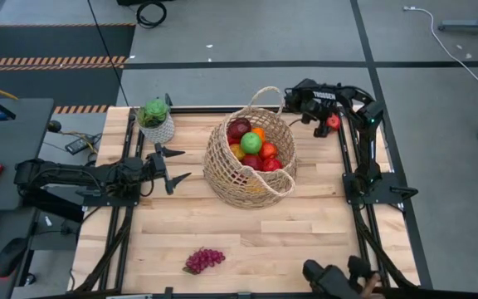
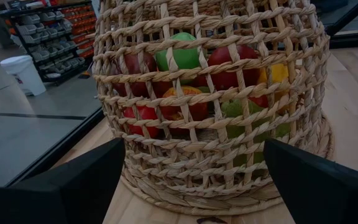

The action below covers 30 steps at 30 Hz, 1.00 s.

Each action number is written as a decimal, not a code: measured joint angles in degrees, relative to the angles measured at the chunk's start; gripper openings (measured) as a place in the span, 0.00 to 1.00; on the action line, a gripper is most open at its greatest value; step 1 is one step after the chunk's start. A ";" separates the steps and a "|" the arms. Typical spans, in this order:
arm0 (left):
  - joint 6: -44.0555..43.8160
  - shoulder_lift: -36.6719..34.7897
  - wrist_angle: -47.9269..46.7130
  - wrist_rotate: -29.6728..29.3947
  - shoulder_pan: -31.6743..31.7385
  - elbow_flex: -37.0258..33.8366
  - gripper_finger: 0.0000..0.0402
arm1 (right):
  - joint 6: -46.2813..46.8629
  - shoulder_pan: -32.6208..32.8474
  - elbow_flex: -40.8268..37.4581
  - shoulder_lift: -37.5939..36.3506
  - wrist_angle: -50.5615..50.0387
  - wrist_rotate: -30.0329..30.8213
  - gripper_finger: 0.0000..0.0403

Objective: Build produce basket
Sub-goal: Put the red apple into the brown basket

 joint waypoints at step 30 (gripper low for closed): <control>0.00 -0.01 -0.01 0.01 0.01 0.01 0.97 | -19.42 -1.28 -4.26 -0.23 15.53 -4.22 0.96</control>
